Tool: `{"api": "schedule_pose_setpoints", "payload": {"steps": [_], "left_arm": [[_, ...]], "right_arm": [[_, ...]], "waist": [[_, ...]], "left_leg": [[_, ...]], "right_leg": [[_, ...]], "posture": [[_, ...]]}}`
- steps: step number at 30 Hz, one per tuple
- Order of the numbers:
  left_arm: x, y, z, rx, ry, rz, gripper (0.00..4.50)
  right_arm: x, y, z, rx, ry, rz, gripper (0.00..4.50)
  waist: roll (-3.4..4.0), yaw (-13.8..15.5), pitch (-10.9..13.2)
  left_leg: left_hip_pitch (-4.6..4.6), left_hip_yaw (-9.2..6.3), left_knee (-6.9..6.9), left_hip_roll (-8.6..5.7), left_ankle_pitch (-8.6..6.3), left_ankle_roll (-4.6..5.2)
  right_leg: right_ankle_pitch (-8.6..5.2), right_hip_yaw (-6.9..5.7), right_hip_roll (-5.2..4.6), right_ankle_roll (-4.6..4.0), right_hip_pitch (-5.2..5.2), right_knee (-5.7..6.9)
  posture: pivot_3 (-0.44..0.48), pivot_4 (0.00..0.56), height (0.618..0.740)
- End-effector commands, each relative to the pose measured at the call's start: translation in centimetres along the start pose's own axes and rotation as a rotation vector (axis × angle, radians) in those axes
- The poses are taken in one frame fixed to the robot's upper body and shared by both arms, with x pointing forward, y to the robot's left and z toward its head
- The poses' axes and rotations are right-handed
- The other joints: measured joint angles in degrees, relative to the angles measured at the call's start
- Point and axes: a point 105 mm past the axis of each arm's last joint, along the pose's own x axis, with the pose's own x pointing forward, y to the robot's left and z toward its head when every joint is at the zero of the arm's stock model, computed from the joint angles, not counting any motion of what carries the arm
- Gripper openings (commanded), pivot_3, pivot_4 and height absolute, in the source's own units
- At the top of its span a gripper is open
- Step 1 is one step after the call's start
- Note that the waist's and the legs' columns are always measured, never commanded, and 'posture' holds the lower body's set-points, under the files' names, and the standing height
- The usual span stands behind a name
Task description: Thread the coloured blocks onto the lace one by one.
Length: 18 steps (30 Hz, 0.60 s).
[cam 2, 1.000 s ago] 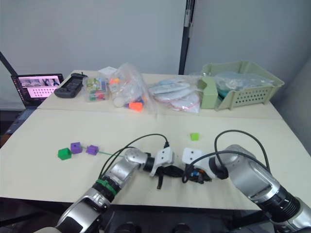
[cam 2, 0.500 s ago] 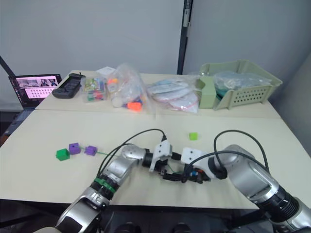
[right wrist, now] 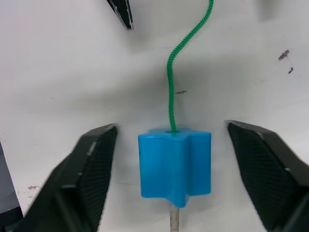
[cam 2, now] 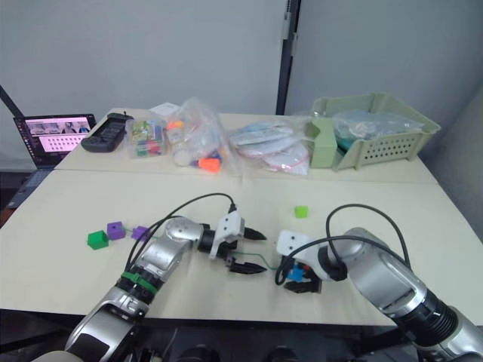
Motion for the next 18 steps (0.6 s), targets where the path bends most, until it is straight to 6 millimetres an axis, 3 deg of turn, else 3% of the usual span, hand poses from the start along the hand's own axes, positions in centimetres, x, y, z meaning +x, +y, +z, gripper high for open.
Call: {"api": "schedule_pose_setpoints", "payload": {"steps": [1, 9, 18], "left_arm": [[0.9, -0.8, 1.8, 0.085, -0.046, -0.061, 4.50], [3.4, -1.5, 2.3, 0.120, -0.066, -0.124, 4.50], [6.6, -2.0, 3.0, 0.126, -0.093, -0.156, 4.50]], "right_arm": [[-2.5, -0.4, 1.1, -0.036, -0.020, -0.047, 4.46], [-6.6, -0.2, -0.1, 0.048, -0.024, -0.119, 4.46], [-7.1, 1.6, -1.8, 0.177, -0.021, -0.151, 4.46]], "waist": [[0.00, 0.1, 0.0], [-0.01, 0.6, 0.0], [-0.02, 1.1, 0.0]], "left_leg": [[-0.08, -0.01, 0.03, 0.00, 0.00, 0.00], [-0.20, 0.02, 0.03, -0.02, 0.00, 0.00], [-0.21, 0.02, 0.06, -0.05, 0.00, 0.00]], "right_leg": [[0.00, 0.00, 0.00, 0.00, -0.08, 0.02], [0.00, 0.01, -0.01, 0.00, -0.20, 0.01], [0.00, 0.03, -0.01, 0.02, -0.19, 0.02]], "posture": [[0.000, 0.150, 0.734], [0.000, 0.150, 0.734], [0.000, 0.150, 0.734]]}}
